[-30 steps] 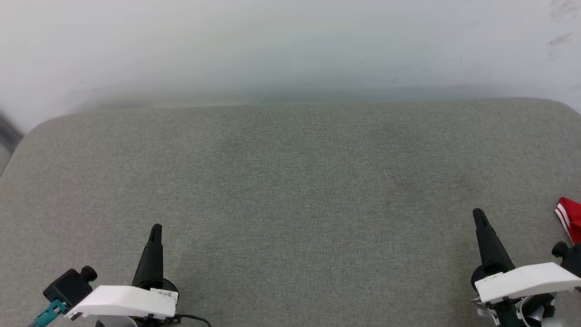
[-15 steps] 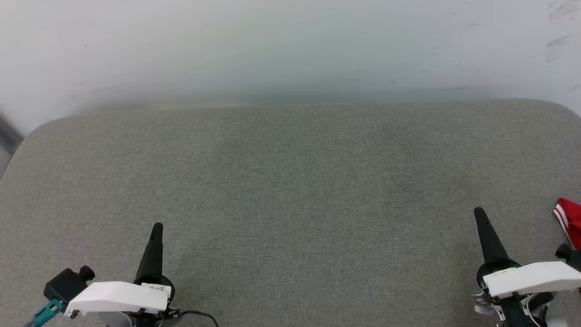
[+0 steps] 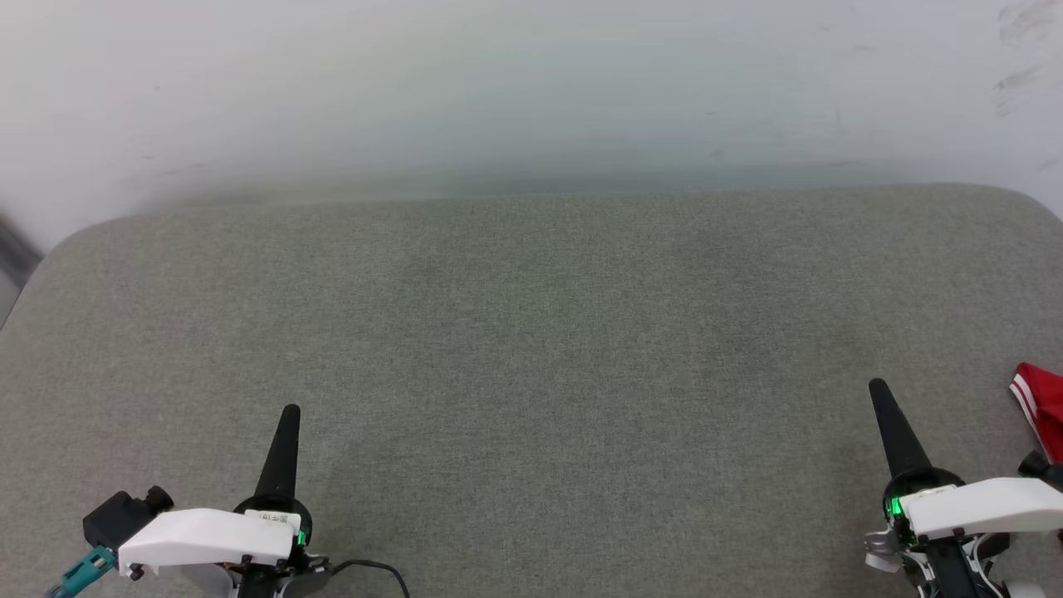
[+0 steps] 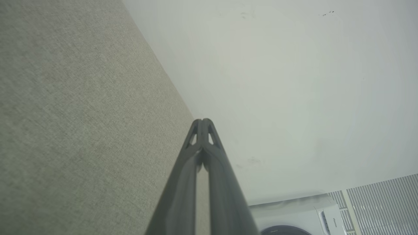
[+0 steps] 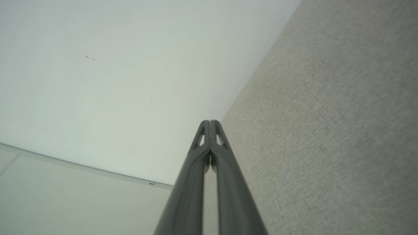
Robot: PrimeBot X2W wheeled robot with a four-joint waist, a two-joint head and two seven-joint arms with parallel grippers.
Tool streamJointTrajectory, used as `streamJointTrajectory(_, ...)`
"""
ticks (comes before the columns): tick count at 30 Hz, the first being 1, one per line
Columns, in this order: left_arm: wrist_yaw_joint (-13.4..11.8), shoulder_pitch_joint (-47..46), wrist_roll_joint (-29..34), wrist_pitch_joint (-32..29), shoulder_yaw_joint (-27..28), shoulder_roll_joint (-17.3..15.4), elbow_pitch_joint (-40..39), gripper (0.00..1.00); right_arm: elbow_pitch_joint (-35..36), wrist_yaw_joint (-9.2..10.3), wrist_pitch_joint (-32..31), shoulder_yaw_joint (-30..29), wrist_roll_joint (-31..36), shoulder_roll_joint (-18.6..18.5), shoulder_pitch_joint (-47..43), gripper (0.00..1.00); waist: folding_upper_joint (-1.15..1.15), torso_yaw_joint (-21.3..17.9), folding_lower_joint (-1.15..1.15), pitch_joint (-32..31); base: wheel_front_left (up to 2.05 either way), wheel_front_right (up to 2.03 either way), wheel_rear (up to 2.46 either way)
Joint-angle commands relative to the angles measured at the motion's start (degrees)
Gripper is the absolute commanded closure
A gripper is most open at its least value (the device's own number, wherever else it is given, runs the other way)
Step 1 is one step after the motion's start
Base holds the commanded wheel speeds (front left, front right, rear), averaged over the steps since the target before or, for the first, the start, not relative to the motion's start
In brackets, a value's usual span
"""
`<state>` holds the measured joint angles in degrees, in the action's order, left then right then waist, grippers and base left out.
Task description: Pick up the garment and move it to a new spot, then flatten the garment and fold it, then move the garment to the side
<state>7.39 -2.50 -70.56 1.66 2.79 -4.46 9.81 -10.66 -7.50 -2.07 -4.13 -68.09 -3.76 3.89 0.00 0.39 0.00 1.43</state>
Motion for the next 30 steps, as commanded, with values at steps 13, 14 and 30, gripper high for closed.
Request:
streamJointTrajectory(13,0.1,-2.0,-7.7,-2.2,0.7,-0.1,1.2,1.0,-0.9,0.01,-1.4,-0.7,-8.0,0.2,1.7,1.0,0.0,-0.1,0.0,-0.3,0.0,0.0,0.0)
streamJointTrajectory(14,0.1,-2.0,-8.2,-2.3,0.7,0.0,1.3,1.0,-0.9,0.01,-1.4,-0.7,-8.5,0.2,1.7,1.0,0.0,-0.1,0.0,-0.3,0.0,0.0,0.0)
streamJointTrajectory(30,0.1,-3.0,-15.2,-4.5,1.3,0.1,2.6,1.0,-2.0,0.01,-2.7,-1.4,-16.0,0.4,2.3,1.0,0.0,-0.2,0.0,-0.7,0.0,0.0,0.0)
